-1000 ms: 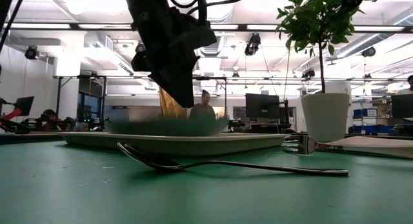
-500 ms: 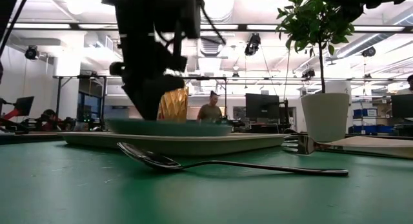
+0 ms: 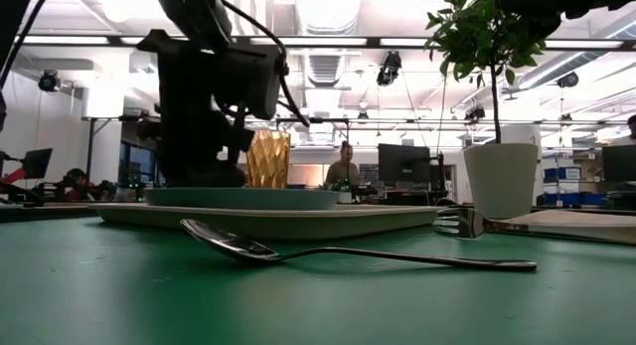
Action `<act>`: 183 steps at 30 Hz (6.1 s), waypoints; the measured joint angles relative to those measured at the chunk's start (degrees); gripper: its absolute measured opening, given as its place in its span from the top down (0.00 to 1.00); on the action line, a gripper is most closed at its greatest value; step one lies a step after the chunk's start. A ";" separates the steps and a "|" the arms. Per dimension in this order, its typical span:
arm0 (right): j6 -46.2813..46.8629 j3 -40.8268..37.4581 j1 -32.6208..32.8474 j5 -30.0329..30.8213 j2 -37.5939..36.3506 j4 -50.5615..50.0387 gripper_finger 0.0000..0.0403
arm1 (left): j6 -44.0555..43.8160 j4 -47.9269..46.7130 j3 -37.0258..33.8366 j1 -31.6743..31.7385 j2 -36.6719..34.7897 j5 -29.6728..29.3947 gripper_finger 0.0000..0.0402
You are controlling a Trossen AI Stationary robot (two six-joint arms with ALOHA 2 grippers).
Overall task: Pick and place plate/cup/fork/spoon on tray
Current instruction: Put the green plate on the white tray, then put the orange fork on the white tray to the right of the green plate
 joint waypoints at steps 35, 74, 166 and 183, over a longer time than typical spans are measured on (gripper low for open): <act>14.84 -4.95 1.78 -11.75 6.90 11.32 0.98 | 32.95 30.50 -2.42 -14.62 -23.03 -6.37 0.98; 63.25 31.77 25.14 -3.37 69.20 -23.17 0.97 | 63.89 54.39 -17.11 -17.23 -40.87 0.92 0.98; 1.96 15.17 33.86 37.39 61.68 34.49 0.98 | 47.98 65.48 -17.04 -17.36 -26.43 11.94 0.90; -15.70 15.15 27.98 26.00 64.04 59.25 0.98 | 59.00 90.27 -17.06 -17.84 -21.13 23.47 0.65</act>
